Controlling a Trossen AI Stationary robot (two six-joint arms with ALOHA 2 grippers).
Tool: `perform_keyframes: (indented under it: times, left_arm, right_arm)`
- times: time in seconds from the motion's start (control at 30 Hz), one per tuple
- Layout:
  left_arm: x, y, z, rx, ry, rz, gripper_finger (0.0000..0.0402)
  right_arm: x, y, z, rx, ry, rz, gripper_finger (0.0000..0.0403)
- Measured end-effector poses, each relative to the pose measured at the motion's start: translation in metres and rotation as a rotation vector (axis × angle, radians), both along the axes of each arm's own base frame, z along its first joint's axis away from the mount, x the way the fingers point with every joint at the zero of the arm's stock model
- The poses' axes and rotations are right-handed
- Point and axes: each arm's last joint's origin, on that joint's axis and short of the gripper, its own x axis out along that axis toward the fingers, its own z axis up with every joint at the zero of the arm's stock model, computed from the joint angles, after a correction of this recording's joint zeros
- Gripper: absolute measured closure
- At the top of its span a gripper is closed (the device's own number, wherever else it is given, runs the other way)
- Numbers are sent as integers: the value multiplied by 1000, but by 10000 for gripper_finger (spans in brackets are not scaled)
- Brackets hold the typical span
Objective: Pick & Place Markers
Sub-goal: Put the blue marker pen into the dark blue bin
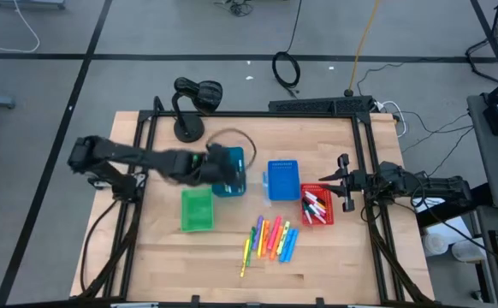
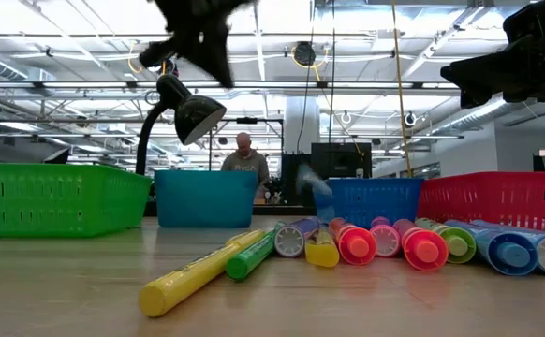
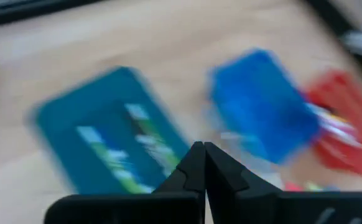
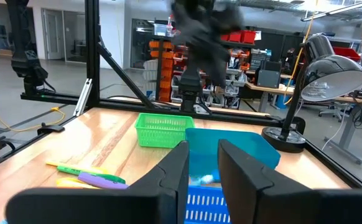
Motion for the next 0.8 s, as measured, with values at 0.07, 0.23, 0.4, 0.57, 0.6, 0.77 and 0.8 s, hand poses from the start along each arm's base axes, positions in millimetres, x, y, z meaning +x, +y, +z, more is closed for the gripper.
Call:
perform_keyframes:
  times: [0.07, 0.23, 0.4, 0.57, 0.6, 0.77, 0.8]
  left_arm:
    - [-4, 22, -8, -17, 46, 88, 401]
    - [-9, 55, -19, 5, 108, 143, 392]
    - [-1, 55, -15, 77, 120, -78, 399]
    - [20, 10, -2, 299, 40, -604, 380]
    - [24, -2, 1, 354, 1, -665, 377]
    - [40, -40, 8, 465, -118, -719, 339]
    - [43, -44, 10, 453, -113, -724, 325]
  right_arm:
    - [0, 0, 0, 0, 0, 0, 332]
    - [0, 0, 0, 0, 0, 0, 332]
    - [0, 0, 0, 0, 0, 0, 332]
    - [0, 0, 0, 0, 0, 0, 332]
    - [0, 0, 0, 0, 0, 0, 332]
    - [0, 0, 0, 0, 0, 0, 332]
    - [0, 0, 0, 0, 1, 0, 332]
